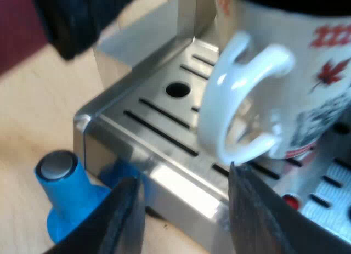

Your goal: Place mug into machine

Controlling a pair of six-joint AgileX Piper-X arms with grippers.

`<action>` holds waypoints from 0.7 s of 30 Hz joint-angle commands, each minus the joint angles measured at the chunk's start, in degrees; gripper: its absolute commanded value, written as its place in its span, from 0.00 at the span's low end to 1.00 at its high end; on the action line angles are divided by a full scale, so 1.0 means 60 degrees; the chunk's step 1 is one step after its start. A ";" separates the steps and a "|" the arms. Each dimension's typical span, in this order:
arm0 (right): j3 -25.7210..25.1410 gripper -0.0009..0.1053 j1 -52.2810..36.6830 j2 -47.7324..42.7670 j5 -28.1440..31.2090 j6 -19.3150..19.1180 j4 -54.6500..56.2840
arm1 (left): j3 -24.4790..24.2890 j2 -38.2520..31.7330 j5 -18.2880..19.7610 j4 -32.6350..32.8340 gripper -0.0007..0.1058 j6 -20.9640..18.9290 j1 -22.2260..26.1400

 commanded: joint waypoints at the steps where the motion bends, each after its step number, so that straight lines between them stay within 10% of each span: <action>1: -0.0018 0.39 0.0009 -0.0660 -0.0007 -0.0053 0.0488 | -0.0038 -0.0023 -0.0101 -0.0187 0.90 -0.0046 0.0008; 16: -0.0018 0.38 0.0009 -0.3425 0.0280 -0.0053 0.3136 | -0.1751 -0.0374 0.0637 0.2104 0.90 0.0629 0.0008; 21: -0.0018 0.21 0.0009 -0.4328 0.0246 -0.0053 0.3384 | -0.2453 -0.1008 0.0636 0.2808 0.90 0.0629 0.0008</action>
